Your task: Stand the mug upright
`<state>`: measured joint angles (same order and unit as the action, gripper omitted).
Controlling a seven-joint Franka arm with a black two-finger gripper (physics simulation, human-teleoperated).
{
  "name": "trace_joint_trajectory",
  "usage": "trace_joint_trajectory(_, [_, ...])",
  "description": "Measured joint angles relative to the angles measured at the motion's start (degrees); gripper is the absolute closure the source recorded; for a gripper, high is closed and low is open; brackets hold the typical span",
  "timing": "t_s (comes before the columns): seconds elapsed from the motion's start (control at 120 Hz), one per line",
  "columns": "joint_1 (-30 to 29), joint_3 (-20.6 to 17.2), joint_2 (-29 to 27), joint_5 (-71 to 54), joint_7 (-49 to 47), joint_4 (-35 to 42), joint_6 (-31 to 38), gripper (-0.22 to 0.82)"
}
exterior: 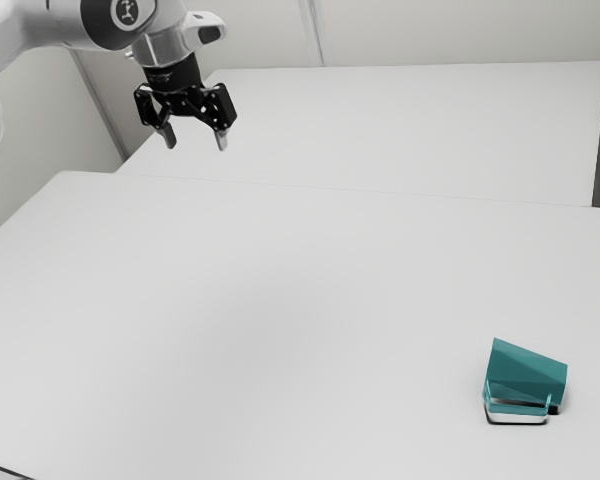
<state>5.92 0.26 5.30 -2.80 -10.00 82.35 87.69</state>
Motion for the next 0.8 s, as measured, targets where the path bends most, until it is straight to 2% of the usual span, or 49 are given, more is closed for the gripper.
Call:
trace_joint_trajectory(0.258, [0.5, 1.1, 0.0, 0.6, -0.4, 0.6, 0.6, 0.00])
trace_joint_trajectory(0.367, [0.7, 0.0, -1.9, 2.5, -0.7, 5.2, 3.0, 0.00])
trace_joint_trajectory(0.567, [1.1, -1.7, -3.3, 13.4, -0.7, 16.8, 11.6, 0.00])
trace_joint_trajectory(0.8, [-0.4, -8.5, -1.6, 25.7, 2.4, 26.6, 26.3, 0.00])
